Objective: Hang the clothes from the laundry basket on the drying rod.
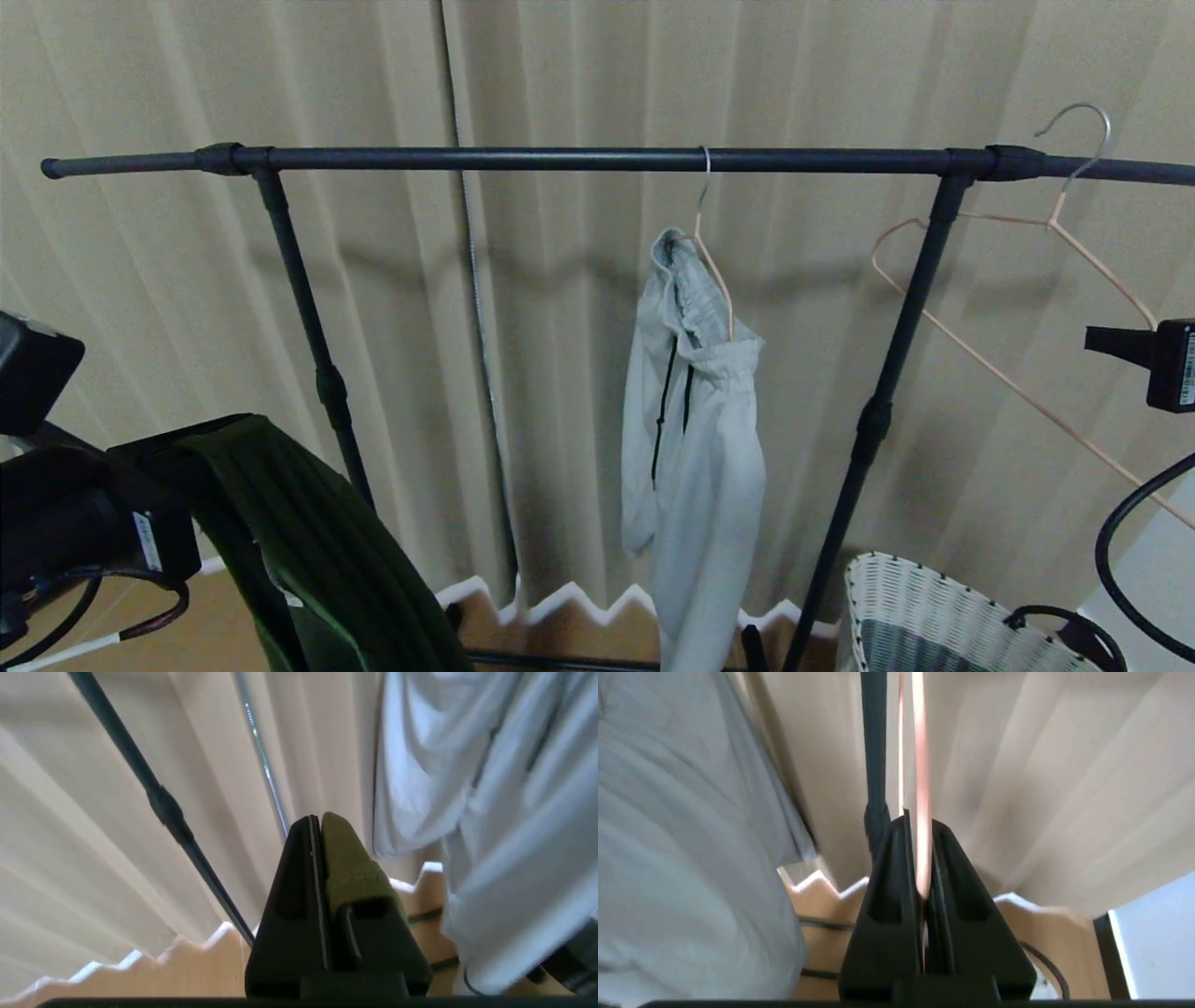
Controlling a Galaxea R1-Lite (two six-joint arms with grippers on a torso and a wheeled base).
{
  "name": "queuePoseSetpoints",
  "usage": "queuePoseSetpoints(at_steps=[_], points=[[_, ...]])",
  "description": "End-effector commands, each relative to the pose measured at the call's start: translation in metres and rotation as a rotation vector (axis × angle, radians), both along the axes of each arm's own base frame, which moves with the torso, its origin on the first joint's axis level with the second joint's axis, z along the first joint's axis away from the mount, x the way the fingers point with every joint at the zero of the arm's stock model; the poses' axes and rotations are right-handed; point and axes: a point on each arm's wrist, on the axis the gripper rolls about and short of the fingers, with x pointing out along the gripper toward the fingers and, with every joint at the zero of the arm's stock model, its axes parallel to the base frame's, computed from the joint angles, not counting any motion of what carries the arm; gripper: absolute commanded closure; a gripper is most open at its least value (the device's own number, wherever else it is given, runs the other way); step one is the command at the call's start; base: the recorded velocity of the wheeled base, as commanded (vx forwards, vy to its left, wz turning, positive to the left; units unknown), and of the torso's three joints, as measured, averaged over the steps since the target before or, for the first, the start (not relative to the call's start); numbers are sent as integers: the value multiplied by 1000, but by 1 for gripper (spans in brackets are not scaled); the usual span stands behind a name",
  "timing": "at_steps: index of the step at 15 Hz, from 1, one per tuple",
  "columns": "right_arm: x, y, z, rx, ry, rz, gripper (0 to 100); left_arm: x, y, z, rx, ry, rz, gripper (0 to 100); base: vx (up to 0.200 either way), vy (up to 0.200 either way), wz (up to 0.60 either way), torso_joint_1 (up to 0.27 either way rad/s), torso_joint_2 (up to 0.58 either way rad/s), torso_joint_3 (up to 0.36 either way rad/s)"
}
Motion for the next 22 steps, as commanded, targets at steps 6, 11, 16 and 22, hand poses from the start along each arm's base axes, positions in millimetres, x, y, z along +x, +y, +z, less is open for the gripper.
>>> queuePoseSetpoints(at_steps=[6, 11, 16, 22], points=[[-31, 1, -16, 3, 10, 10, 100, -2, 1, -6, 5, 18, 3, 100, -200, 0, 0, 0, 2, 6], [-51, 5, -37, 9, 9, 53, 100, -3, 1, -10, 5, 34, 3, 100, -80, 0, 0, 0, 0, 0], [-83, 13, -68, 14, -46, 149, 100, -4, 1, -9, 6, 27, 2, 100, 0, 0, 0, 0, 0, 0], [-110, 13, -93, 93, -104, 267, 100, 0, 1, -6, 10, 23, 32, 100, 0, 0, 0, 0, 0, 0]])
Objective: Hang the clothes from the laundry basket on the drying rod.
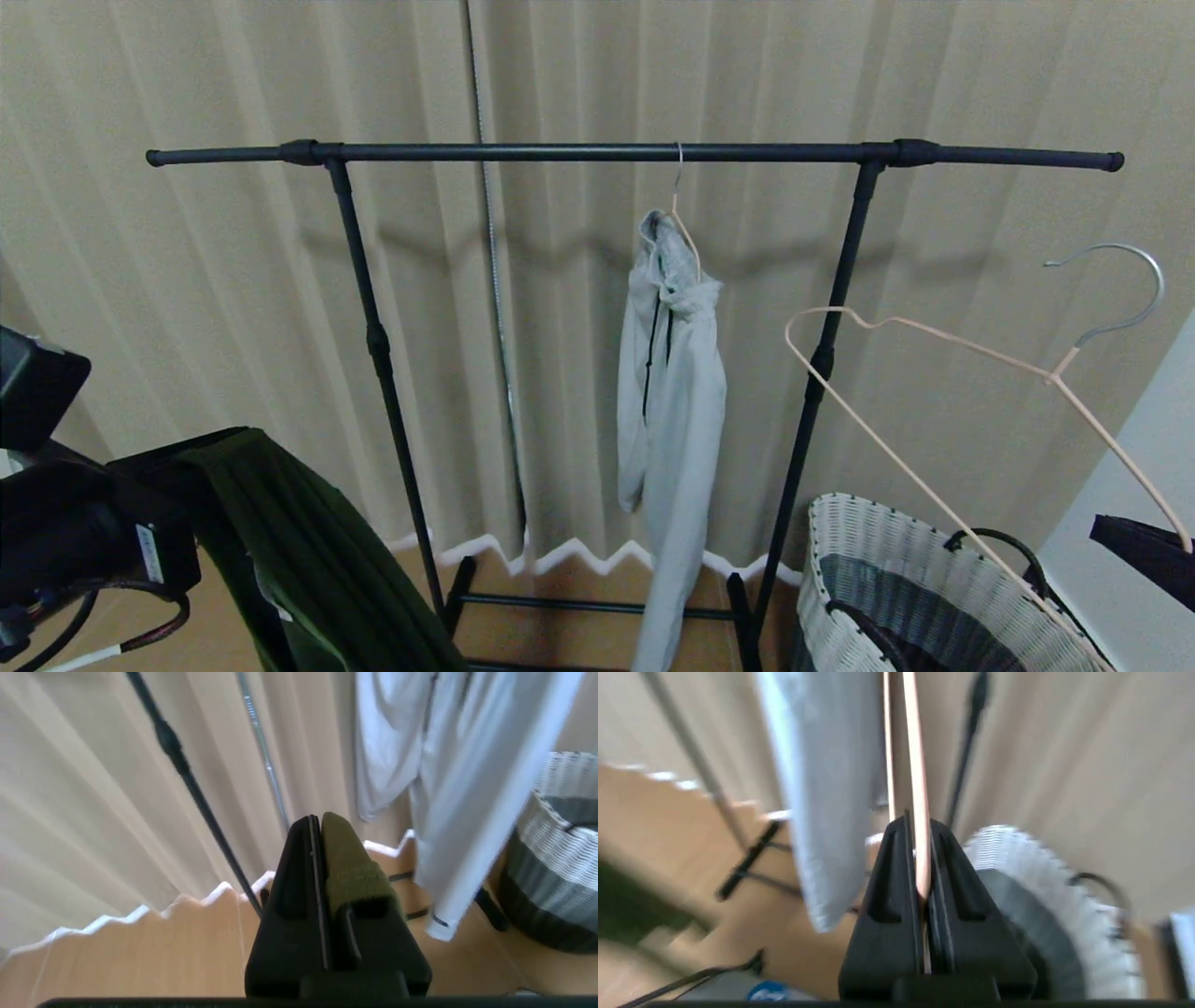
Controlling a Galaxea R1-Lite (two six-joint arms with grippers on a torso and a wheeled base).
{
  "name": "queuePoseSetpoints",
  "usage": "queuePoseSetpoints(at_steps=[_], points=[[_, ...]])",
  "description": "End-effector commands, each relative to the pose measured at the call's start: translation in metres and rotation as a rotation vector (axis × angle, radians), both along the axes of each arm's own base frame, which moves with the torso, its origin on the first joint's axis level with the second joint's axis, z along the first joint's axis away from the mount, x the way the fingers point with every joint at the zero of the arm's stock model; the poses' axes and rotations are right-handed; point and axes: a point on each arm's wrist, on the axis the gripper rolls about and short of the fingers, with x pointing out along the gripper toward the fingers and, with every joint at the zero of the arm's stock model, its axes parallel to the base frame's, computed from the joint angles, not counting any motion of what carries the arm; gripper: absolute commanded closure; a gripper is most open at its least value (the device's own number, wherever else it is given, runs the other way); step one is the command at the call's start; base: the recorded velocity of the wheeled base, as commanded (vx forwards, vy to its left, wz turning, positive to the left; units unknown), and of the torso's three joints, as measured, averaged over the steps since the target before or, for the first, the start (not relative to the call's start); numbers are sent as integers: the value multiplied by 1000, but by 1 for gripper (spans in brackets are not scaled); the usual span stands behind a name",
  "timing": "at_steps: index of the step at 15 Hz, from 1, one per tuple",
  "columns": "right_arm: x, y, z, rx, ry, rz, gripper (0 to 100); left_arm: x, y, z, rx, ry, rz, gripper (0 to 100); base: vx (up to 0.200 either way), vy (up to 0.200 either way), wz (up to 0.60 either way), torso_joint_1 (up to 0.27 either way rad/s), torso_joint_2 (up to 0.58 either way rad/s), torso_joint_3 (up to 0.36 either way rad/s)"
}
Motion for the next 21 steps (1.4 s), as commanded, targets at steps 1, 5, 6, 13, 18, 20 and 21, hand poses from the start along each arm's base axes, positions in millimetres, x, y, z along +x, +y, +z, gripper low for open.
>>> queuePoseSetpoints(at_steps=[1, 5, 6, 13, 18, 20, 21], points=[[-10, -1, 1, 16, -43, 16, 100, 3, -1, 1, 3, 4, 7, 100, 0, 0, 0, 0, 0, 0], [-14, 2, 2, 49, -54, 135, 100, 19, -5, 0, 12, 37, 12, 100, 0, 0, 0, 0, 0, 0], [-16, 2, 1, 60, -52, 173, 100, 23, -6, 2, 12, 35, 13, 100, 0, 0, 0, 0, 0, 0], [-7, 12, 24, 105, 22, 335, 100, 66, -26, 20, 26, 29, 59, 100, 0, 0, 0, 0, 0, 0], [32, 43, 41, 84, 141, 499, 100, 102, -73, 34, -13, 7, 163, 100, 0, 0, 0, 0, 0, 0], [40, 53, 42, 79, 164, 540, 100, 113, -79, 37, -13, -2, 179, 100, 0, 0, 0, 0, 0, 0], [42, 57, 41, 77, 175, 558, 100, 117, -80, 39, -16, -7, 180, 100, 0, 0, 0, 0, 0, 0]])
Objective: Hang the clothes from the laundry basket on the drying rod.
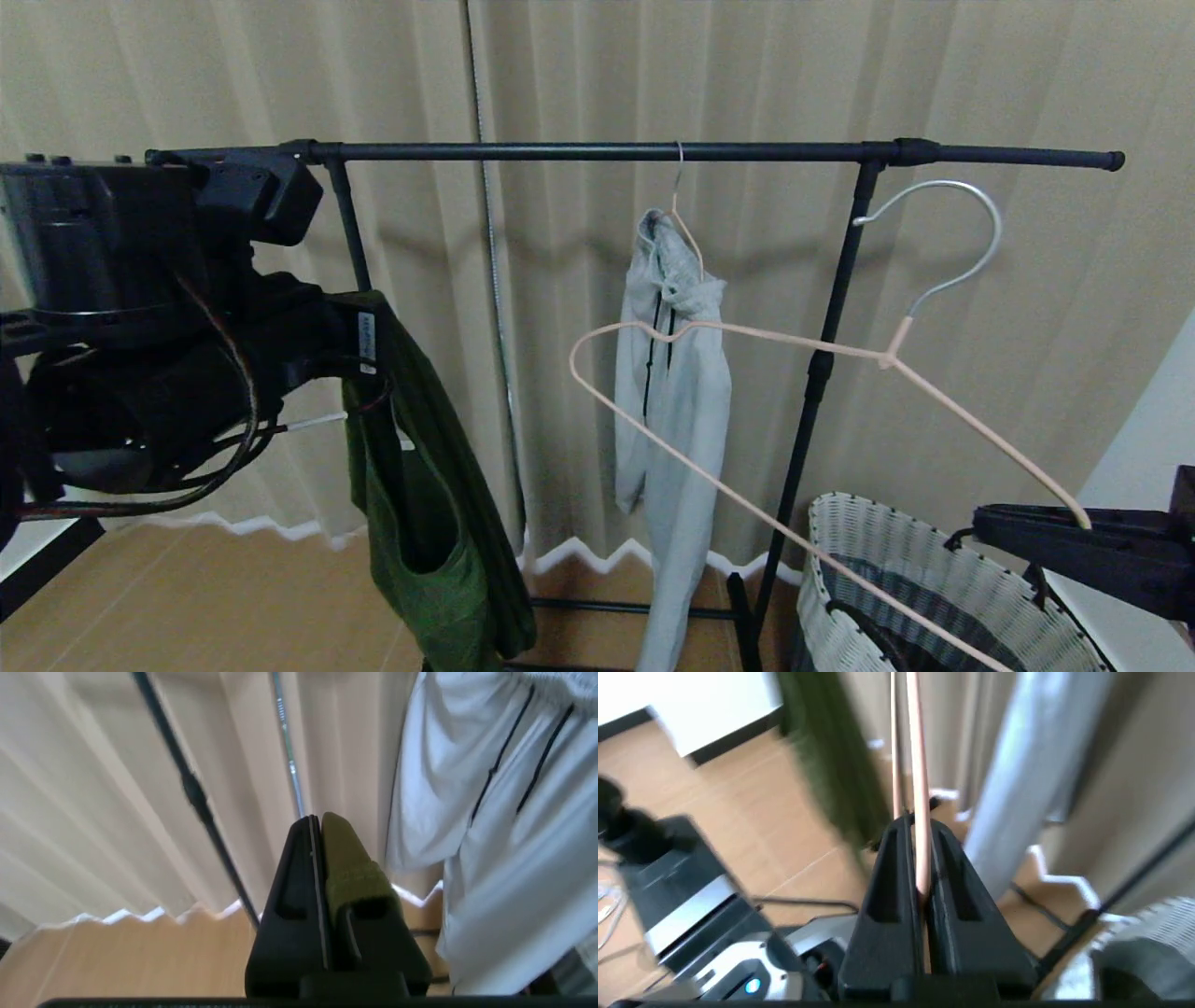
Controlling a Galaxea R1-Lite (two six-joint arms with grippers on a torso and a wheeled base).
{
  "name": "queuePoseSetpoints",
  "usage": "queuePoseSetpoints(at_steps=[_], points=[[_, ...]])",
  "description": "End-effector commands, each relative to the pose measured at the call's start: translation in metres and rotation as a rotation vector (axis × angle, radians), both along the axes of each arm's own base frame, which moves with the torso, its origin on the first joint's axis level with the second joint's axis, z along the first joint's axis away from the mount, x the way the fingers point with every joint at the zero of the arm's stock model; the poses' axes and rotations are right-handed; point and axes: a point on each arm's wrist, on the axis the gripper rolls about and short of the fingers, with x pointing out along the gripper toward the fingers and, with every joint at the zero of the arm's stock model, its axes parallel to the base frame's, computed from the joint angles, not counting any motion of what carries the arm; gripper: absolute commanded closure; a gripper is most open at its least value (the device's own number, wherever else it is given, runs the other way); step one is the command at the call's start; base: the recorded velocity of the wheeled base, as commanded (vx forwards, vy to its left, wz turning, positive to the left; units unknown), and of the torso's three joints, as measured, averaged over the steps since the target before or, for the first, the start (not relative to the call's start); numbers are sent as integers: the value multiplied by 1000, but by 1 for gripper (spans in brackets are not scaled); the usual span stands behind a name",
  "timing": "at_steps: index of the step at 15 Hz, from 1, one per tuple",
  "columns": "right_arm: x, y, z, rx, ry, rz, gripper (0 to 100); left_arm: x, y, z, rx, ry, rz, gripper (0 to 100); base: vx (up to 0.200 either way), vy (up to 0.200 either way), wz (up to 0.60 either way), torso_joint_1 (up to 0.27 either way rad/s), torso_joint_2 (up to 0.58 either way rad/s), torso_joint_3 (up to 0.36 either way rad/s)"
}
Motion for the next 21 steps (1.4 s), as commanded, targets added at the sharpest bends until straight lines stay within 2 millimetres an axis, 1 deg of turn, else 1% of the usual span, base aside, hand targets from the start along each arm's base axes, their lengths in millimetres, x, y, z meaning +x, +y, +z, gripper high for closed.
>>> queuePoseSetpoints(at_steps=[1, 4, 6, 8, 10, 11, 12, 13, 15, 16, 18, 21], points=[[14, 20, -4, -25, 55, 83, 100, 20, -12, 1, -1, 1, -4, 100, 0, 0, 0, 0, 0, 0], [17, 35, 2, -4, 97, 127, 100, 32, -25, 7, -32, -19, 5, 100, 0, 0, 0, 0, 0, 0], [25, 48, 2, -10, 119, 128, 100, 37, -35, 3, -23, -8, 16, 100, 0, 0, 0, 0, 0, 0], [30, 54, 6, -9, 115, 139, 100, 42, -40, 4, -22, -13, 18, 100, 0, 0, 0, 0, 0, 0], [32, 56, 9, -4, 109, 142, 100, 49, -41, 2, -3, -20, 102, 100, 0, 0, 0, 0, 0, 0], [36, 59, 8, -9, 118, 141, 100, 50, -42, 1, 3, -21, 132, 100, 0, 0, 0, 0, 0, 0], [39, 61, 8, -11, 123, 139, 100, 50, -42, 0, 6, -20, 135, 100, 0, 0, 0, 0, 0, 0], [46, 66, 9, -11, 130, 137, 100, 47, -46, 1, 5, -21, 122, 100, 0, 0, 0, 0, 0, 0], [50, 70, 10, 5, 148, 129, 100, 46, -47, 2, 3, -22, 117, 100, 0, 0, 0, 0, 0, 0], [53, 75, 12, 45, 161, 125, 100, 46, -47, 2, 3, -22, 117, 100, 0, 0, 0, 0, 0, 0], [63, 85, 9, 65, 154, 86, 100, 45, -48, 1, 2, -21, 115, 100, 0, 0, 0, 0, 0, 0], [70, 91, 4, 66, 151, 79, 100, 45, -49, 1, 0, -21, 111, 100, 0, 0, 0, 0, 0, 0]])
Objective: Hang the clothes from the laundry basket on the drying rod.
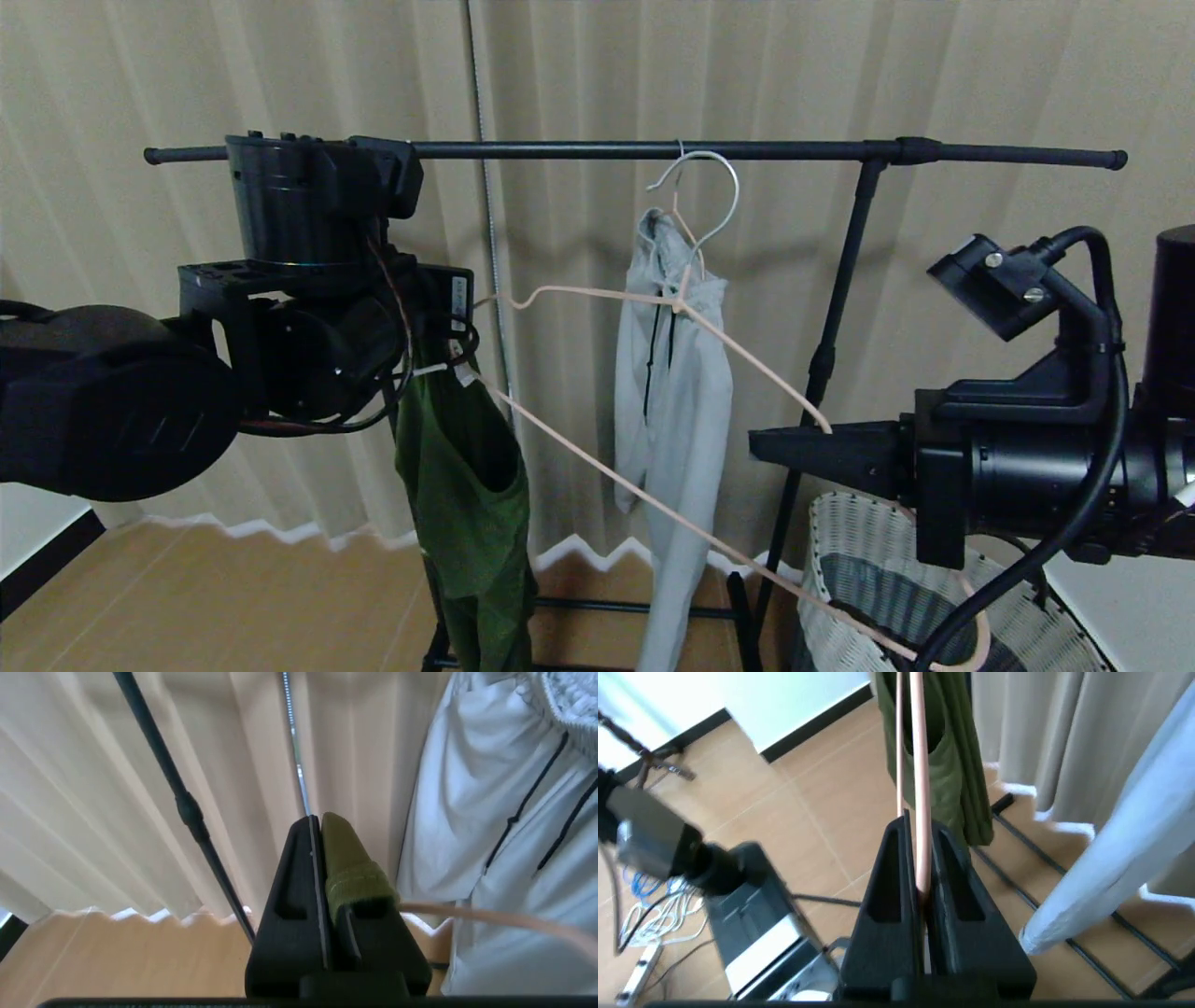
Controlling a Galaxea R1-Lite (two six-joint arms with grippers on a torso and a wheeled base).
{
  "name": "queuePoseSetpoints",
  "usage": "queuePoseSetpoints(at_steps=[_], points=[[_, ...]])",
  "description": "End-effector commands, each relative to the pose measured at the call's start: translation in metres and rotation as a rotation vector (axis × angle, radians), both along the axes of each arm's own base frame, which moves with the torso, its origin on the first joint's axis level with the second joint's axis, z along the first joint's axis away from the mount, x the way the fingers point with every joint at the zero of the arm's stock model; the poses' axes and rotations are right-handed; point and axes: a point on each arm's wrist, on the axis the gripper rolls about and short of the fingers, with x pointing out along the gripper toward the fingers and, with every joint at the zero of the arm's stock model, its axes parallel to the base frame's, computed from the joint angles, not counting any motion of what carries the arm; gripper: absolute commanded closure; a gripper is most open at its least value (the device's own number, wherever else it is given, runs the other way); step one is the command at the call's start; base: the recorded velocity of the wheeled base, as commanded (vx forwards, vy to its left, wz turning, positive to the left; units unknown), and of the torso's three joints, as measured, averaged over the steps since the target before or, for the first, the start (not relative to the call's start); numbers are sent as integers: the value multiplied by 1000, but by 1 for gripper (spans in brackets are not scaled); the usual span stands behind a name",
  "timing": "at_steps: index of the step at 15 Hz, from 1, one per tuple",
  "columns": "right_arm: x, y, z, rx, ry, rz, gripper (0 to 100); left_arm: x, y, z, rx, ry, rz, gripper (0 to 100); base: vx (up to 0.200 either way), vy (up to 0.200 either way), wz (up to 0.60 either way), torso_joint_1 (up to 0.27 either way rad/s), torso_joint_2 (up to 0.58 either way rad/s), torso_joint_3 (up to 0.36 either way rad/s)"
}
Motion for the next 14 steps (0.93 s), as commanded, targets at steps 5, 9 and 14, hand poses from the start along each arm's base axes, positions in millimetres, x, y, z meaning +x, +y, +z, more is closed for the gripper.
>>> queuePoseSetpoints(at_steps=[5, 9, 14], points=[[-16, 7, -5, 18, 49, 52, 100, 6, 9, -1, 4, 2, 46, 100, 0, 0, 0, 0, 0, 0], [-20, 5, 2, 45, 15, 60, 100, 6, 14, -5, 10, 12, 72, 100, 0, 0, 0, 0, 0, 0], [-5, 18, -4, 63, -9, 56, 100, 1, 10, -4, 2, 10, 55, 100, 0, 0, 0, 0, 0, 0]])
